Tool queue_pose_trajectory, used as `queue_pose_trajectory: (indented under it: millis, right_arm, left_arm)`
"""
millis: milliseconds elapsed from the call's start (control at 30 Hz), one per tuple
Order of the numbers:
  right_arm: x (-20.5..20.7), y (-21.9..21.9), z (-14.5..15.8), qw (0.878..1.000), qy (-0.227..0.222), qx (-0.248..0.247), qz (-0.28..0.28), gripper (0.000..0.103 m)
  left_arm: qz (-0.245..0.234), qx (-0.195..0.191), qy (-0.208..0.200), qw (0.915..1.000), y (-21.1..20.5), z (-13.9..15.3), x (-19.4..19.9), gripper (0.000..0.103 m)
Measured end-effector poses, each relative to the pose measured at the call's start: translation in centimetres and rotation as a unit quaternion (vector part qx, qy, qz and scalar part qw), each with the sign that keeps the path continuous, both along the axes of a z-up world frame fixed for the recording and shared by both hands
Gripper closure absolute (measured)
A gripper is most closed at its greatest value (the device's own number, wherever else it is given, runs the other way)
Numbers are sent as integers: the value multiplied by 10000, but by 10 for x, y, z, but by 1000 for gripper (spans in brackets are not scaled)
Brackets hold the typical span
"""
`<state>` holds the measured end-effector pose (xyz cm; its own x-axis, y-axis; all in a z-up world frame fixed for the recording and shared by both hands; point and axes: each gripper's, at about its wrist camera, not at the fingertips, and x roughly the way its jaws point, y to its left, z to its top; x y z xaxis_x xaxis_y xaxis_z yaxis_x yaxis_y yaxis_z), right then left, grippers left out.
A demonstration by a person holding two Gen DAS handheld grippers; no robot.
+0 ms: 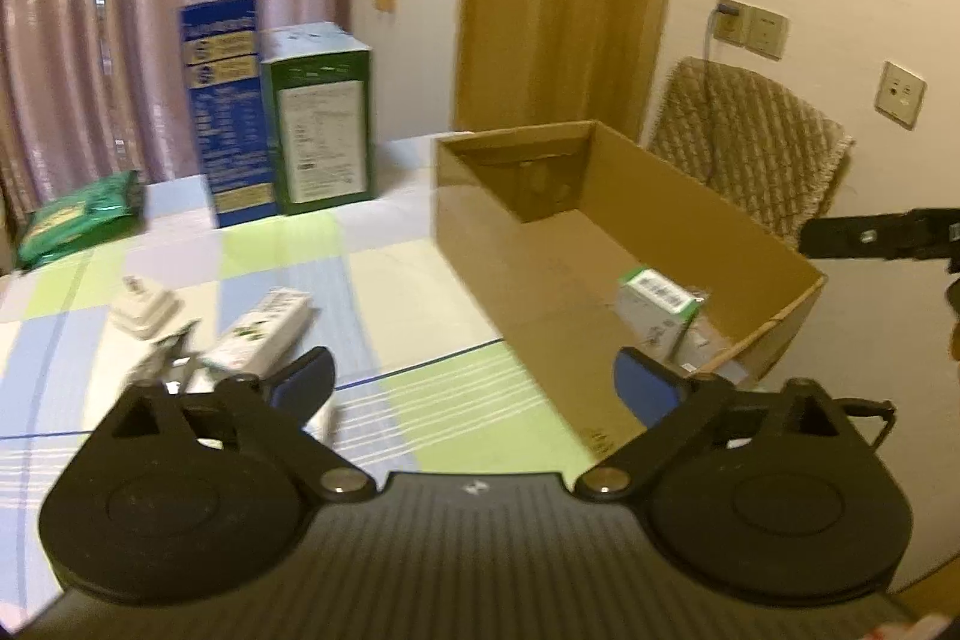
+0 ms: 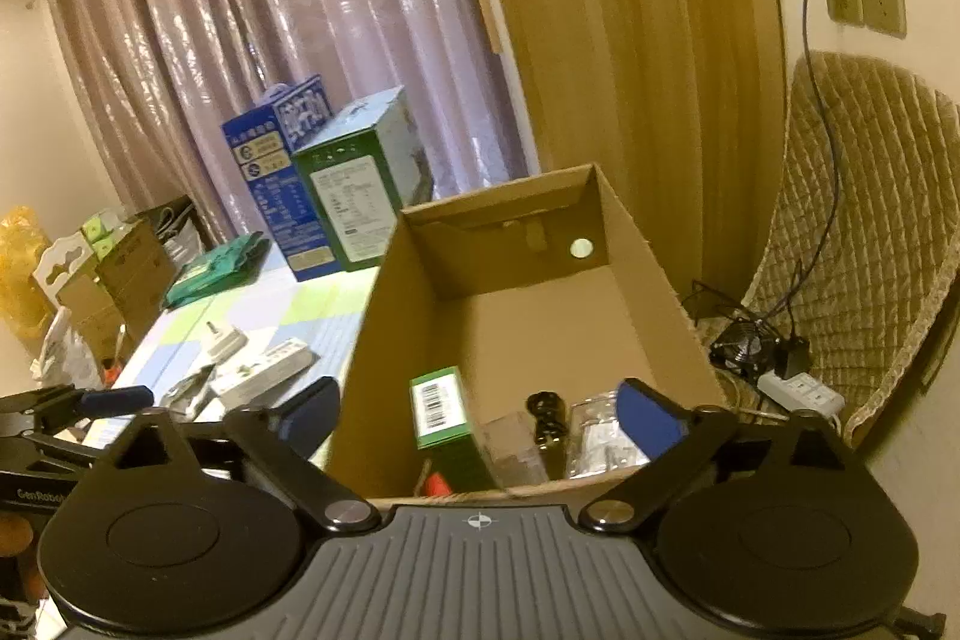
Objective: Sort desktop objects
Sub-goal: 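Open the left gripper to drop the spoon while the right gripper drops the cable, then move both open grippers back from the box toward the foil pouch and medicine boxes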
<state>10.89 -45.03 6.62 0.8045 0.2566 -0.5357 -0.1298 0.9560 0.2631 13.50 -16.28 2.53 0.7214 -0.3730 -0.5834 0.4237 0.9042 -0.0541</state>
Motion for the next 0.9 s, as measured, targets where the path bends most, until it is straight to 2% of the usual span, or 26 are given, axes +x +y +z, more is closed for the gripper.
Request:
queue_pose_trajectory:
  millis: [200,367,633,900]
  right_arm:
    - [-16,26,13,9995,-119,198,220,2]
    - [-24,64,19,9982,-121,259,530,2]
    - [-33,141,14,9891,-163,-265,1439,2]
    - [-30,187,0,9801,-111,-465,1929,2]
  left_arm:
    - [387,256,-55,9989,55,1,-18,1]
    - [702,384,111,9967,105,-7,-34,1]
    - [1119,458,264,9923,172,-14,-54,1]
    - [1126,257,425,9924,198,-17,-57,1]
